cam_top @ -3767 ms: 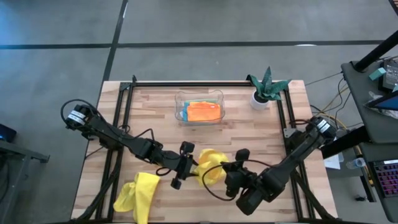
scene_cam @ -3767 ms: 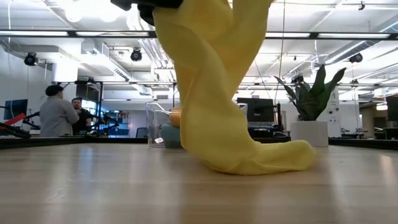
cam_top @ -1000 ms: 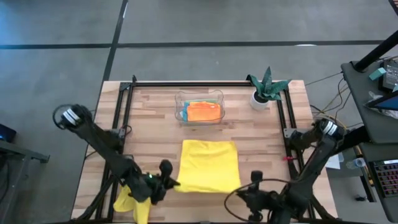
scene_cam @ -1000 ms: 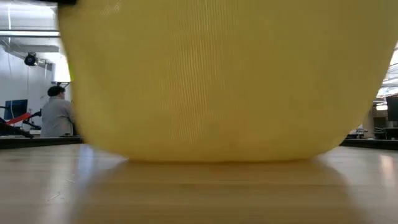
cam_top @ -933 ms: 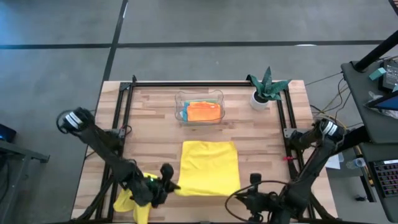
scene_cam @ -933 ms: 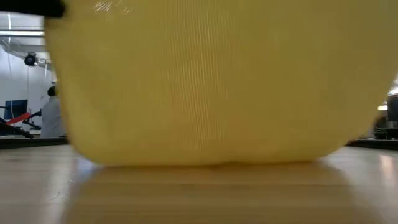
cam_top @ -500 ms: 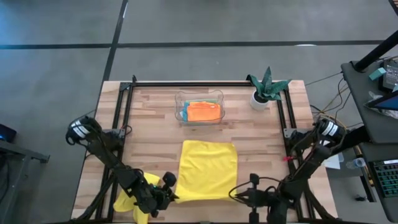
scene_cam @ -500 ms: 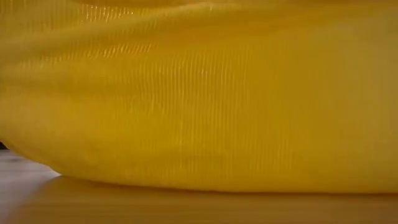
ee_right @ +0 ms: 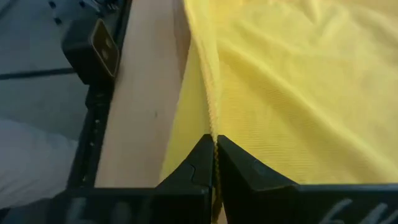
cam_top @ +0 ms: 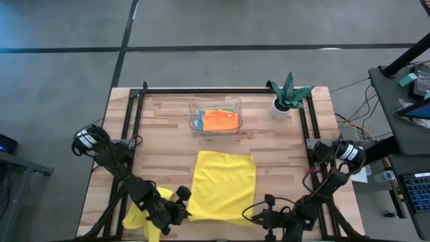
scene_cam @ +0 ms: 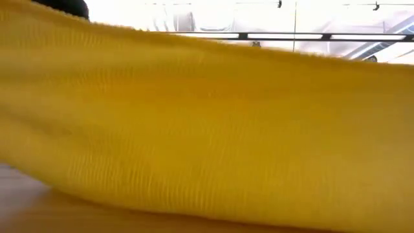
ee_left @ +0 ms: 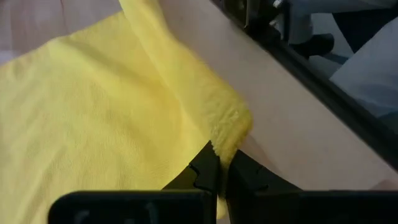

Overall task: Fold microfiber towels
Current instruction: Fold the top yellow towel

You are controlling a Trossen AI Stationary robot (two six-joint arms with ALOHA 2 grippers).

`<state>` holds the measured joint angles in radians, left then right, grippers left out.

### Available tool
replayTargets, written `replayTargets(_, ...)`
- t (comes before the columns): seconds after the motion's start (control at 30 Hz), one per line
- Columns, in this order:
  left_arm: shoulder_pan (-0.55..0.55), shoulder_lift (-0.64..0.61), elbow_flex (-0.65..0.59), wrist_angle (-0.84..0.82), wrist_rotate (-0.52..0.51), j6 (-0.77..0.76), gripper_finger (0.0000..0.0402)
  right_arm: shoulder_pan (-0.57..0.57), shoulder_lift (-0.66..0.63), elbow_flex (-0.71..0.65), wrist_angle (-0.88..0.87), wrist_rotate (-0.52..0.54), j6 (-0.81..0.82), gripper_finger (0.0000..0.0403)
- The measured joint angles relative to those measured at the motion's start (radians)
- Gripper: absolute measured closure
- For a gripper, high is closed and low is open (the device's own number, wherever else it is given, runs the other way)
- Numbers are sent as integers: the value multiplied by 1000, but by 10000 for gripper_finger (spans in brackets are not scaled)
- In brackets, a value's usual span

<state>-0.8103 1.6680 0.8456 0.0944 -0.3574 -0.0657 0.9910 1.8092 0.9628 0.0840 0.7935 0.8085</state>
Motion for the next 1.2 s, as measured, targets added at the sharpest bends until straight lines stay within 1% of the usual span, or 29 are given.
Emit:
replayTargets(0.1,35,-2,-10,-2,37,-3,401,-4,-5,24,-86,41,-8,394)
replayTargets(0.27,116,-53,-46,2,91,-6,401,-24,-59,51,-338,149,50,394)
replayTargets(0.37,172,-105,-83,3,120,-3,401,-57,-88,53,-472,159,118,394)
replayTargets(0.47,226,-165,-134,0,126,1,401,-99,-98,49,-552,158,161,394)
replayTargets(0.6,304,-229,-209,20,131,0,401,-160,-100,47,-617,154,168,394)
replayTargets(0.77,404,-266,-297,140,182,8,401,-230,-100,46,-636,158,148,394)
replayTargets(0.9,472,-265,-316,170,197,42,401,-276,-100,46,-667,151,147,394)
replayTargets(1.03,524,-263,-319,187,200,57,402,-303,-100,45,-709,178,179,394)
replayTargets(1.2,585,-262,-335,194,203,71,401,-332,-100,27,-798,175,283,394)
